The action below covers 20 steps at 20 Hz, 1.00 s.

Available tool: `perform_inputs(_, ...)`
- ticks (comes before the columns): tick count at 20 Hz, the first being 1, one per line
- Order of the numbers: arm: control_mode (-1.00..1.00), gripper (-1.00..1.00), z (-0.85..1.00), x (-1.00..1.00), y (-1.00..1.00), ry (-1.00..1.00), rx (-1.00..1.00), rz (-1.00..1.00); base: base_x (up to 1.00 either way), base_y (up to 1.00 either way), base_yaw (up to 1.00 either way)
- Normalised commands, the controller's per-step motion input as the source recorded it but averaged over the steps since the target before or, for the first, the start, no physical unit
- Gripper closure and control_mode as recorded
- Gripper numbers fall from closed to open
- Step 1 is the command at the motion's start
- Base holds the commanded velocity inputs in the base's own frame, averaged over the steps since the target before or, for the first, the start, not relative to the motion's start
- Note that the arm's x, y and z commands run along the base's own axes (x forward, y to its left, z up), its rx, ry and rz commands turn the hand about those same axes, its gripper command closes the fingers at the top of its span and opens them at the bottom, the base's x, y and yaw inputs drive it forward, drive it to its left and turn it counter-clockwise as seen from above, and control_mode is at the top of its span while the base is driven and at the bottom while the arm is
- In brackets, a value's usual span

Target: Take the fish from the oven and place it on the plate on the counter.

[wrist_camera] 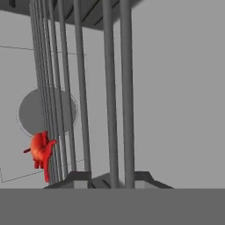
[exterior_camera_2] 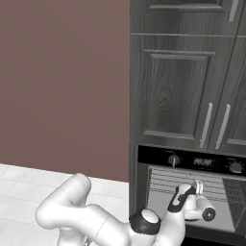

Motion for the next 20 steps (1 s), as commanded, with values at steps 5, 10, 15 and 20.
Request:
perform_inputs(5,-1.00,1.00,-0.56,-0.60,0.00,0.01,0.00,0.05,0.00,0.00,0.00)
perform_inputs(10,-1.00,1.00,-0.56,-0.72,-0.02,0.05,0.00,0.06,0.00,0.00,0.00)
perform_inputs(15,-1.00,1.00,-0.43,-0.80,-0.02,0.10,-0.01,0.07,0.00,0.00,0.00)
perform_inputs(20,-1.00,1.00,-0.26,-0.81,0.00,0.16,-0.03,0.07,0.00,0.00,0.00)
